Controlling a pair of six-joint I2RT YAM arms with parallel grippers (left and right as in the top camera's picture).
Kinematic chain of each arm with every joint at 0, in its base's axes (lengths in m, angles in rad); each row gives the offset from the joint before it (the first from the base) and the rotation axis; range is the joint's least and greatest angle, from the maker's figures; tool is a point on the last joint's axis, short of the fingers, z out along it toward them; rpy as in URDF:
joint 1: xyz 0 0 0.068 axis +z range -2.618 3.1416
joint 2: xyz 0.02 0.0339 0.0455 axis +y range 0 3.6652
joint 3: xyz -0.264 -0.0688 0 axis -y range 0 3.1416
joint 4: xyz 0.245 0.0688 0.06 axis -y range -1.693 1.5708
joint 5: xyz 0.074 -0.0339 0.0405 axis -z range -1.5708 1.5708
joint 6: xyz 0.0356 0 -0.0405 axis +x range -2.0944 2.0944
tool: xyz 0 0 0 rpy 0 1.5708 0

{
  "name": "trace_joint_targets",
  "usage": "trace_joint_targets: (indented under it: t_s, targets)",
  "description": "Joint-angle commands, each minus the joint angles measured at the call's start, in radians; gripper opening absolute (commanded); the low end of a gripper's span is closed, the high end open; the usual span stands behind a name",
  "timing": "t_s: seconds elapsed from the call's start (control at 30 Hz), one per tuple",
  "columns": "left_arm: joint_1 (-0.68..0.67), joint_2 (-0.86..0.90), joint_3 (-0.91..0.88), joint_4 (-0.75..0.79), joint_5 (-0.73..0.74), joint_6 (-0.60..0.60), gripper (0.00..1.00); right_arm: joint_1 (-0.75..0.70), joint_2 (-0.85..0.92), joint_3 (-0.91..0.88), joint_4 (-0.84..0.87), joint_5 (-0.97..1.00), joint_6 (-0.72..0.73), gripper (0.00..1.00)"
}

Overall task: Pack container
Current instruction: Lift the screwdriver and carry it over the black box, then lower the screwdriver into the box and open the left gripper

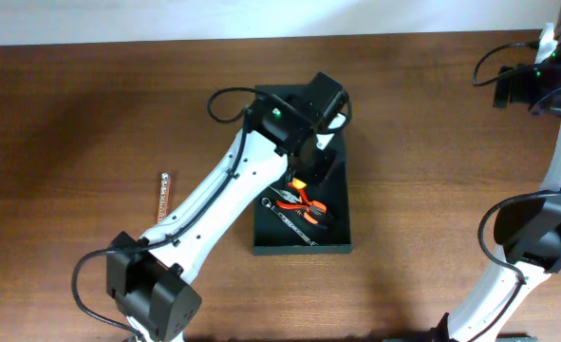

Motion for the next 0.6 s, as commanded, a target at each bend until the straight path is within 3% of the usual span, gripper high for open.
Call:
trace_joint_targets:
  t_s: [0.0, 0.23, 0.57]
  targets:
    - [-0.003, 0.019, -0.004, 0.001, 0.013, 0.094, 0.2, -0.002, 0.002, -0.002, 0.003, -0.002, 0.013, 0.99]
    - [0.005, 0.109, -0.032, -0.067, 0.13, 0.238, 0.24, -0.002, 0.002, -0.002, 0.003, -0.002, 0.013, 0.99]
    - [0.005, 0.238, -0.032, -0.105, 0.134, 0.293, 0.23, -0.002, 0.002, -0.002, 0.003, -0.002, 0.013, 0.99]
